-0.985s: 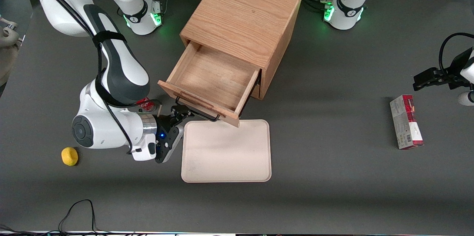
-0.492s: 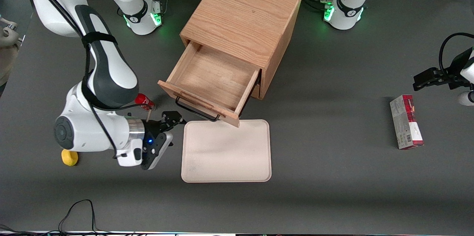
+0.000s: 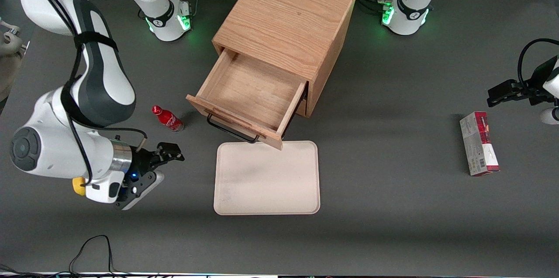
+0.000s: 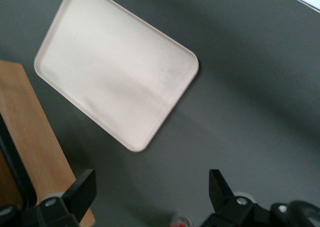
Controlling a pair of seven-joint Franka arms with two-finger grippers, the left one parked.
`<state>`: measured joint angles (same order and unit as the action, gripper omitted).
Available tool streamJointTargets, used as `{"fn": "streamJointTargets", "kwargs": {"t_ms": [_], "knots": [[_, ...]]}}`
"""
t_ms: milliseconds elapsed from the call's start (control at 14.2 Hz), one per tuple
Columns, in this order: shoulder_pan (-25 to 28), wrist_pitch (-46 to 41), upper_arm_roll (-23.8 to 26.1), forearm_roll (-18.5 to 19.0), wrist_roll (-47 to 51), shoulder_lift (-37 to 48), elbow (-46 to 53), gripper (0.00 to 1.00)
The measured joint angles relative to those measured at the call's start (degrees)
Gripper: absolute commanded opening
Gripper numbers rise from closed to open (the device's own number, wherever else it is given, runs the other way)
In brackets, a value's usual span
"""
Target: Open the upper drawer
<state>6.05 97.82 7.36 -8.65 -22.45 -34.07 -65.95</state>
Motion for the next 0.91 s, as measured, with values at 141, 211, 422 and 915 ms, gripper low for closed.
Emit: {"fn": "streamJointTargets", "kwargs": {"t_ms": [141, 211, 422, 915], "knots": [[0.1, -0.46, -1.77, 0.66, 0.25, 4.12, -3.69, 1.0], [0.07, -0.64, -2.7, 0.89, 0.25, 6.38, -5.88, 1.0], [0.08, -1.06, -3.91, 5.1, 0.74, 13.44, -12.96, 1.0], [0.17, -4.88, -5.99, 10.28, 10.65, 24.38, -22.84, 1.0]]}}
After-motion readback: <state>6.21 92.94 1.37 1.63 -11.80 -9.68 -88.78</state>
